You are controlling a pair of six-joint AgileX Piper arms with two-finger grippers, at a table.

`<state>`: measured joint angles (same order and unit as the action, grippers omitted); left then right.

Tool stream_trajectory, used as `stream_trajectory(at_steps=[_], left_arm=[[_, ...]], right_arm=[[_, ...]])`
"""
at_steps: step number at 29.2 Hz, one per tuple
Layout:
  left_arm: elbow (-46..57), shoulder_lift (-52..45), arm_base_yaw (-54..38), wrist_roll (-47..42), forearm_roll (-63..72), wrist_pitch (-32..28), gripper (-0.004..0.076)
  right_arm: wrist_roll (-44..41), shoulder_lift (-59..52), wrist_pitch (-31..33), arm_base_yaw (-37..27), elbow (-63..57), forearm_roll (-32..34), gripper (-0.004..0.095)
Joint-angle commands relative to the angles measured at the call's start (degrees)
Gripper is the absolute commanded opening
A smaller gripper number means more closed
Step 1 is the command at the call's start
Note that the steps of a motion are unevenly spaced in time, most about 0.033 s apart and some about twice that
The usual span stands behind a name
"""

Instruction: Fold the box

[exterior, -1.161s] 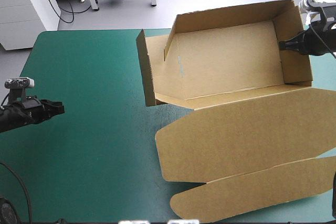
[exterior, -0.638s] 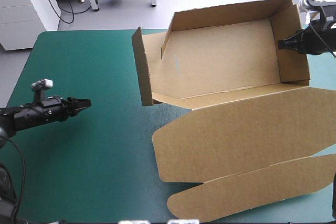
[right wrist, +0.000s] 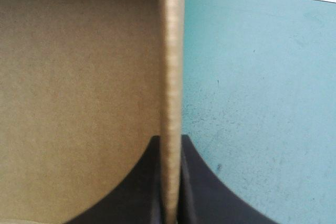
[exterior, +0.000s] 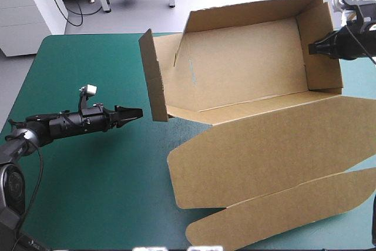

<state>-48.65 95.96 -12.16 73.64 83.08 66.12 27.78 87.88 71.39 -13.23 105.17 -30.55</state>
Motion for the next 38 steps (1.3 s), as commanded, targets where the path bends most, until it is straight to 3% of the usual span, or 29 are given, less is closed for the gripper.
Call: stream_trajectory(at_steps=[1, 6, 11, 17, 31, 38], left_arm=[[-1.16, -2.06, 0.17, 0.36, 5.45, 7.32, 0.0679], [-1.27, -2.16, 1.15, 0.36, 6.58, 8.44, 0.0679], [-3.40, -3.18, 5.05, -0.12, 6.58, 8.44, 0.0679], [-8.63, -6.16, 9.32, -2.42, 6.58, 8.44, 0.0679], [-15.36, -12.15, 10.99, -8.22, 6.98, 8.44, 0.0679], [-15.57, -14.53, 11.23, -8.72, 10.59, 8.44, 0.0679]], right_arm=[[-0.06, -2.55, -2.40, 0.92, 1.71, -3.47, -0.0020], [0.71, -2.42, -2.47, 4.59, 1.71, -2.93, -0.0019], [0.60, -2.42, -2.47, 4.86, 1.71, -2.68, -0.0019], [-0.93, -2.42, -2.95, 5.82, 1.71, 2.92, -0.0018], [-1.95, -2.42, -8.09, 6.07, 1.71, 4.58, -0.0015], [-5.91, -2.42, -12.74, 12.10, 1.71, 12.45, -0.0012]])
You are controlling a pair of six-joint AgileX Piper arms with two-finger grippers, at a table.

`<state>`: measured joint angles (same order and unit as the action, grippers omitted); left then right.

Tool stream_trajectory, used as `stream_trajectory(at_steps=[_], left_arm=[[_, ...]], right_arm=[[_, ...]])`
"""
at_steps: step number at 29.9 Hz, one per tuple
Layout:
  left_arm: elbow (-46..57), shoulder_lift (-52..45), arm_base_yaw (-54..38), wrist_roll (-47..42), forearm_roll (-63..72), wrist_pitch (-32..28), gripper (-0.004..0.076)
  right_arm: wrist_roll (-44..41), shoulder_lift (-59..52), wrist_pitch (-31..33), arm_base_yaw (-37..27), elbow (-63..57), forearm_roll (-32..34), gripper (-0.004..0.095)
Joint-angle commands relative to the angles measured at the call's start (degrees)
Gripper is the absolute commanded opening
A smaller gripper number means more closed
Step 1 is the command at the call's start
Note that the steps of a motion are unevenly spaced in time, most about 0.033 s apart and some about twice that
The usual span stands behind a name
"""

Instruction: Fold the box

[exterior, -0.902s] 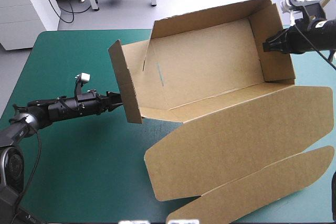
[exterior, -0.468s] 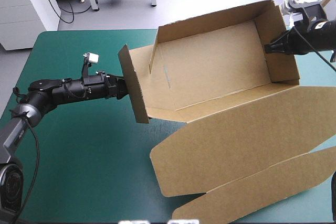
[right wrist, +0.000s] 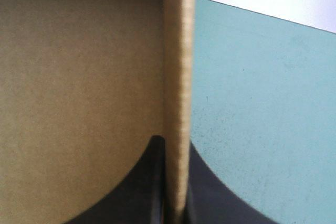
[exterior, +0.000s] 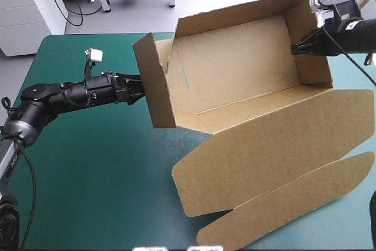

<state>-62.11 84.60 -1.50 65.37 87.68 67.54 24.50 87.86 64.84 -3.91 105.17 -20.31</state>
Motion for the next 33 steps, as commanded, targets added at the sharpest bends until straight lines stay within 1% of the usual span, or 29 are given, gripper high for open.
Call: stream_trajectory(at_steps=[1, 5, 8, 10, 18, 21, 25, 28, 33], left_arm=[[-2.20, -3.48, 0.91, -0.45, 6.00, 7.01, 0.0679], [-2.34, -3.73, 2.47, -0.66, 5.73, 7.01, 0.0679], [-2.34, -3.73, 3.53, -0.66, 5.83, 7.01, 0.0679], [-2.34, -3.73, 4.01, -0.54, 5.83, 7.01, 0.0679], [-2.46, -3.73, 4.37, -0.19, 7.53, 5.67, 0.0679], [-3.54, -3.73, 5.62, -0.56, 7.29, 3.10, 0.0679], [-6.19, -3.73, 9.30, -1.15, 5.70, -2.43, 0.0679], [-8.93, -3.73, 13.04, -4.07, 1.07, -10.39, 0.0679], [-11.93, -3.73, 18.14, -11.05, -5.15, -26.46, 0.0679]], right_arm=[[-3.55, -2.40, -7.27, 4.41, 1.71, 3.47, -0.0012], [-5.73, -2.40, -11.54, 8.37, 1.71, 5.95, -0.0012], [-7.19, -2.40, -13.50, 10.31, 1.71, 7.62, -0.0012], [-7.66, -2.40, -13.91, 11.01, 1.71, 8.44, -0.0012], [-8.40, -2.40, -14.32, 11.97, 1.71, 8.19, -0.0011], [-9.60, -2.40, -15.90, 12.44, 1.71, 8.89, -0.0011], [-11.31, -2.40, -17.10, 13.00, 1.71, 10.97, -0.0011], [-11.54, -2.40, -17.62, 13.00, 1.71, 11.40, -0.0011], [-14.17, -2.40, -18.83, 13.00, 1.71, 13.94, -0.0011]])
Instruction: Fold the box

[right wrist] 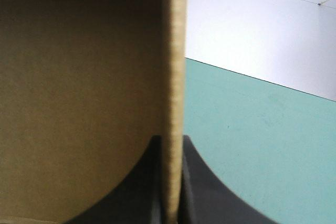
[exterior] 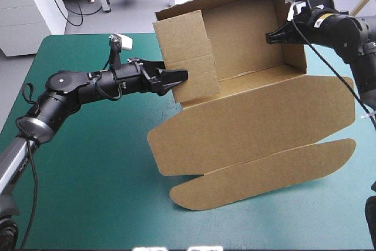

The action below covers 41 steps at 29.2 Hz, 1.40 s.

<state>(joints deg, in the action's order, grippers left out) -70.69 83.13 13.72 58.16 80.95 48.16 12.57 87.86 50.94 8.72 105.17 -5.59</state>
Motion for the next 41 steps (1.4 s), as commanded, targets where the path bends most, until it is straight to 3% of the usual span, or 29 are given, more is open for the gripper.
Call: stream_trajectory(at_steps=[1, 7, 16, 21, 24, 28, 32, 39, 41], left_arm=[[-3.91, -2.26, 3.85, -4.82, 0.24, -10.93, 0.0679], [-5.93, -2.26, 9.65, -12.41, -8.30, -25.38, 0.0606], [-7.67, -2.14, 14.84, -17.46, -17.93, -36.96, 0.0392], [-7.67, -1.68, 14.98, -17.46, -17.80, -37.54, 0.0388], [-7.67, -1.19, 14.98, -17.46, -17.91, -37.52, 0.0360], [-7.67, -1.04, 14.98, -17.46, -19.00, -37.40, 0.0200], [-7.67, -1.04, 14.98, -17.46, -21.81, -36.29, -0.0011], [-7.67, -0.52, 14.76, -17.71, -24.94, -32.98, -0.0010], [-7.67, 0.70, 14.19, -22.42, -28.95, -29.75, -0.0010]], right_arm=[[-2.74, -2.40, -5.43, 0.36, 1.71, -0.26, -0.0011], [-5.29, -2.40, -7.66, 0.36, 1.71, 0.53, -0.0011], [-8.04, -2.40, -9.47, 0.36, 1.71, 0.28, -0.0011], [-8.89, -2.31, -10.15, 2.83, 1.71, 1.41, -0.0011], [-12.57, -1.72, -11.15, 5.61, 1.71, 5.59, -0.0011], [-16.29, -0.40, -11.15, 9.41, 1.71, 9.39, -0.0011], [-18.72, 1.53, -11.60, 11.98, 1.71, 9.66, -0.0011], [-20.15, 5.21, -10.57, 15.07, 1.71, 9.41, -0.0012], [-20.26, 6.17, -8.51, 15.21, 1.71, 8.67, -0.0012]])
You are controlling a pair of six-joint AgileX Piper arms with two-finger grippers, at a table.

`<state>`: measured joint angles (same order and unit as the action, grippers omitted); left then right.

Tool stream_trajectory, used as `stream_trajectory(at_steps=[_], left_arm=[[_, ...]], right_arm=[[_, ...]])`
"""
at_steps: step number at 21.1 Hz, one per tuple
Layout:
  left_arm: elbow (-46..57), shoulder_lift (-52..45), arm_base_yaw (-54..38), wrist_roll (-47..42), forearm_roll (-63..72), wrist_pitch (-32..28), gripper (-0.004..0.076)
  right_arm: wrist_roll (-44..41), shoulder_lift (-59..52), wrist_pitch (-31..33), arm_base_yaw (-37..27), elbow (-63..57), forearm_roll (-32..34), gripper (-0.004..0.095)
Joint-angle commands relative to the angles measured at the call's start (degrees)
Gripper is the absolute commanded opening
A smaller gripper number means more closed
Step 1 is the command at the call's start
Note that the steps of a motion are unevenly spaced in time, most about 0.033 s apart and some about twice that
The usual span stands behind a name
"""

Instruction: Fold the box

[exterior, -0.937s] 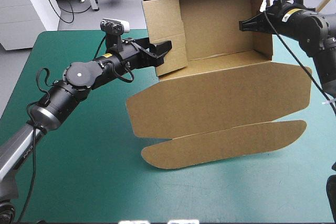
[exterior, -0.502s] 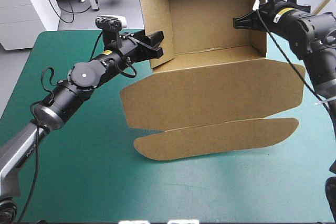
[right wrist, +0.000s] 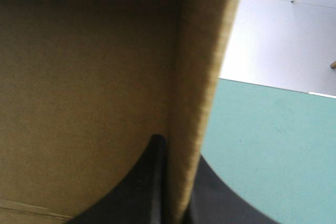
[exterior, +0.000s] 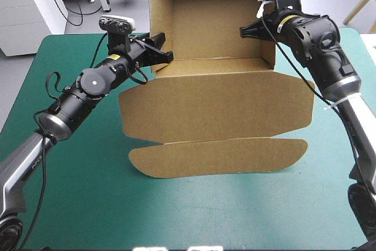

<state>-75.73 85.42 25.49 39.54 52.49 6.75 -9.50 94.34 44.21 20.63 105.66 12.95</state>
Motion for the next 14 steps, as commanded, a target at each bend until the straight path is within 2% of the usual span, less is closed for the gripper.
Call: stream_trajectory(at_steps=[1, 5, 7, 10, 14], left_arm=[[-2.63, -1.00, 2.18, -6.48, -2.74, 13.16, -0.0010], [-2.63, 3.22, 0.51, -19.60, -16.57, 21.66, -0.0010], [-2.63, 4.43, 0.25, -24.00, -22.31, 23.79, -0.0010], [-2.63, 5.28, 0.25, -28.87, -28.57, 27.07, -0.0010], [-2.63, 5.29, 0.25, -31.07, -34.08, 30.27, -0.0010]], right_arm=[[1.63, -0.19, -0.76, 3.30, 1.16, -10.38, -0.0012], [0.78, 1.75, 5.77, 3.30, 1.16, -10.60, -0.0014], [-0.17, 2.73, 8.19, 3.30, 1.16, -10.90, -0.0014], [0.82, 5.15, 12.36, 3.30, 1.16, -13.96, -0.0014], [1.94, 8.55, 16.56, 3.30, 1.16, -16.47, -0.0014]])
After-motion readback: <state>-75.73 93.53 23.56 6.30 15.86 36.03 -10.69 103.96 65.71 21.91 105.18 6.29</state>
